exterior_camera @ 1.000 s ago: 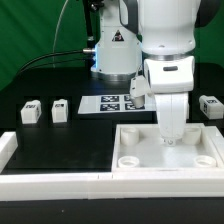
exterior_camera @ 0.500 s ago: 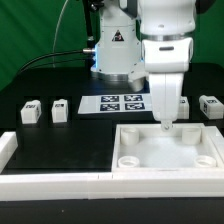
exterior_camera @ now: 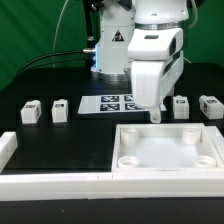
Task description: Assemble one leg
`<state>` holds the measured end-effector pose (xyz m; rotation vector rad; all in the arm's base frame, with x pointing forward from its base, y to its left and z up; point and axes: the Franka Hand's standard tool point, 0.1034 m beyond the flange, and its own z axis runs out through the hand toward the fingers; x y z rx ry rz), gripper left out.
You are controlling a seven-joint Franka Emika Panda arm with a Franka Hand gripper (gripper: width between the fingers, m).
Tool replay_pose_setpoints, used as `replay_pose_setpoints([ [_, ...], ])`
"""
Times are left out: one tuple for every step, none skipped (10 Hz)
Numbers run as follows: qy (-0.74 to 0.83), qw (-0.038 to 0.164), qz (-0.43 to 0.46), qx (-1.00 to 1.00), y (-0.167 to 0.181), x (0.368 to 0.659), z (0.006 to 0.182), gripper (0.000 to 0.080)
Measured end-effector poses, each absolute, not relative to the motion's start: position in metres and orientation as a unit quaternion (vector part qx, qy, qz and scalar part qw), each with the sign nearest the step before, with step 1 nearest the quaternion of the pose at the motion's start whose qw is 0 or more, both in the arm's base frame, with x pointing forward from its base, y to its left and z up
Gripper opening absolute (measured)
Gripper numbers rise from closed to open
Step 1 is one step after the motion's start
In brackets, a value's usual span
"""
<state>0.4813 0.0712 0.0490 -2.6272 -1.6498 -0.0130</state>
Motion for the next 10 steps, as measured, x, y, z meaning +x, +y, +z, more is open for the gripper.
replay_pose_setpoints([
  [-0.511, 0.020, -0.004, -0.859, 0.071, 0.481, 0.049, 0.0649],
  [-0.454, 0.023, -0.004, -0.891, 0.071, 0.480, 0.049, 0.0649],
  [-0.389, 0.027, -0.002, -0.921, 0.070, 0.476, 0.047, 0.0649],
  [-0.315, 0.030, -0.002, -0.949, 0.074, 0.471, 0.046, 0.0649],
  [-0.228, 0.037, 0.005, -0.973, 0.081, 0.464, 0.044, 0.0649],
  [-0.151, 0.041, 0.011, -0.988, 0.090, 0.460, 0.043, 0.0649],
  [-0.088, 0.044, 0.015, -0.995, 0.102, 0.457, 0.043, 0.0649],
  [-0.073, 0.043, 0.016, -0.996, 0.117, 0.454, 0.044, 0.0649],
  [-0.066, 0.042, 0.017, -0.997, 0.130, 0.451, 0.045, 0.0649],
  [-0.055, 0.042, 0.017, -0.997, 0.145, 0.447, 0.047, 0.0649],
])
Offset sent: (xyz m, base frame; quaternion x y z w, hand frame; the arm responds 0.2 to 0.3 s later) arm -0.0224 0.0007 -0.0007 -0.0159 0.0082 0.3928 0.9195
